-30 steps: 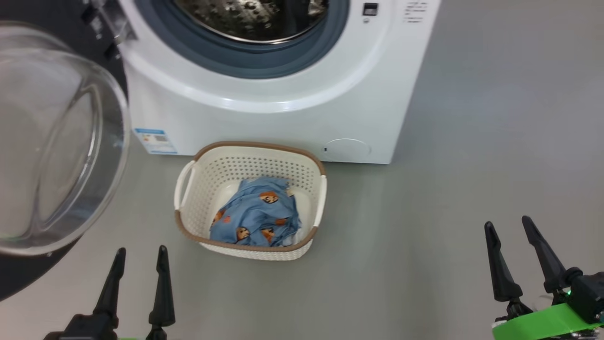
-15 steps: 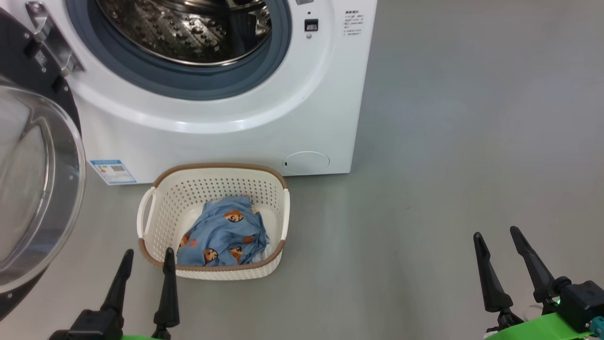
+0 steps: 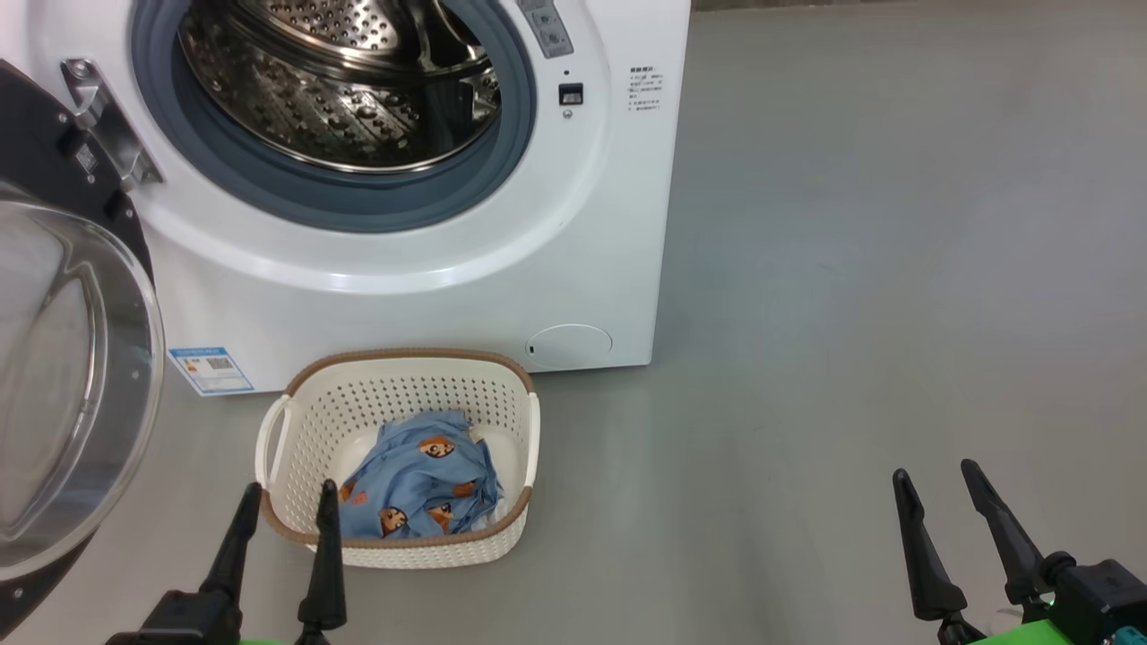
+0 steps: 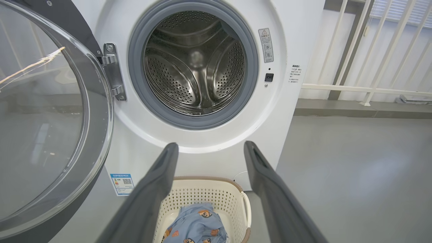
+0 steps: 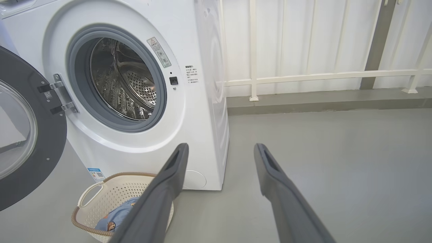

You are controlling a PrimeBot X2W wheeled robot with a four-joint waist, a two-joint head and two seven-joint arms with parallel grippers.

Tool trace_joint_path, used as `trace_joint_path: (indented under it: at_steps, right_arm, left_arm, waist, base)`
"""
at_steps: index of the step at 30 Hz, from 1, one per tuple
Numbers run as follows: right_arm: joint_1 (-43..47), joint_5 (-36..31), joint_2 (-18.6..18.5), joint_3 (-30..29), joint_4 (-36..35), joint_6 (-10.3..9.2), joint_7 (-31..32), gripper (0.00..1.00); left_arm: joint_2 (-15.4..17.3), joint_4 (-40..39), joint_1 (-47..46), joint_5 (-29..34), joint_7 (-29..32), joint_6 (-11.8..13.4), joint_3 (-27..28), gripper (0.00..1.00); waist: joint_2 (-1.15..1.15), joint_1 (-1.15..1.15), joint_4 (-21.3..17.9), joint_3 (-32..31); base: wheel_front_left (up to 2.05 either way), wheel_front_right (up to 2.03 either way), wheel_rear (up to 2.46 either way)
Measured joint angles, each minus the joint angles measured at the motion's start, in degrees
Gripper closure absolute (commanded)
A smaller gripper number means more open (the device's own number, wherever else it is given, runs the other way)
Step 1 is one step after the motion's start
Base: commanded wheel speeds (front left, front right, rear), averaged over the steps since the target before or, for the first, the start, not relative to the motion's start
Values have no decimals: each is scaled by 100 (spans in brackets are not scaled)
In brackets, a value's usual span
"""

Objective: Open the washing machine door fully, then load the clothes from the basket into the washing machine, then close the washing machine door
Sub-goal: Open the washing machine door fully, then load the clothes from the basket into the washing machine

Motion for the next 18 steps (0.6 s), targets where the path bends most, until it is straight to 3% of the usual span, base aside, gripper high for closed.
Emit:
trace_joint_path:
  at_steps: [18]
  right_arm:
    - [67,-15,85,-2,10,0,0,0]
  left_arm:
    - [89,35,112,-98,62,9,-79,0]
  waist:
    - [0,0,-35,-162]
  base:
    - [0,0,0]
